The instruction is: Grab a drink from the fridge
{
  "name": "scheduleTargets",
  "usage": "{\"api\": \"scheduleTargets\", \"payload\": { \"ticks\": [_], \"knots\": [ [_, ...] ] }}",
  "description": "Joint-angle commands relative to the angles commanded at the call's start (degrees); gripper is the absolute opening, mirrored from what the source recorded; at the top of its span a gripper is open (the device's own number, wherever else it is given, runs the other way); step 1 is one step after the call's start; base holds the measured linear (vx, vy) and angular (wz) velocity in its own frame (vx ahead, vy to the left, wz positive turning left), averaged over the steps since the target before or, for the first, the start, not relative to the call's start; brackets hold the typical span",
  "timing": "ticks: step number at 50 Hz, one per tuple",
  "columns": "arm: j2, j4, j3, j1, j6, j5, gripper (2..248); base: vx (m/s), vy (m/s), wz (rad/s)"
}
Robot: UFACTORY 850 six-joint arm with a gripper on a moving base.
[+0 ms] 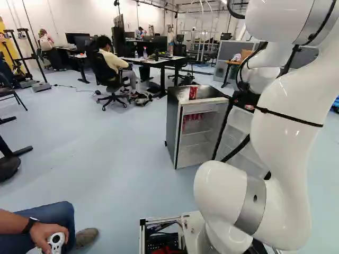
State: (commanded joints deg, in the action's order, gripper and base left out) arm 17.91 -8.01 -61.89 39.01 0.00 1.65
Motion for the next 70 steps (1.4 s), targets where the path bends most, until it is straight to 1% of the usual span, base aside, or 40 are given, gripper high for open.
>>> {"api": "scheduleTargets", "payload": {
  "ticks": [42,70],
  "knots": [
    [8.16,0.0,-10.14,4.52,0.0,0.08,247,0.0,0.0,0.0],
    [13.97,0.0,-17.73,7.06,0.0,1.98,247,0.0,0.0,0.0]
  ]
}}
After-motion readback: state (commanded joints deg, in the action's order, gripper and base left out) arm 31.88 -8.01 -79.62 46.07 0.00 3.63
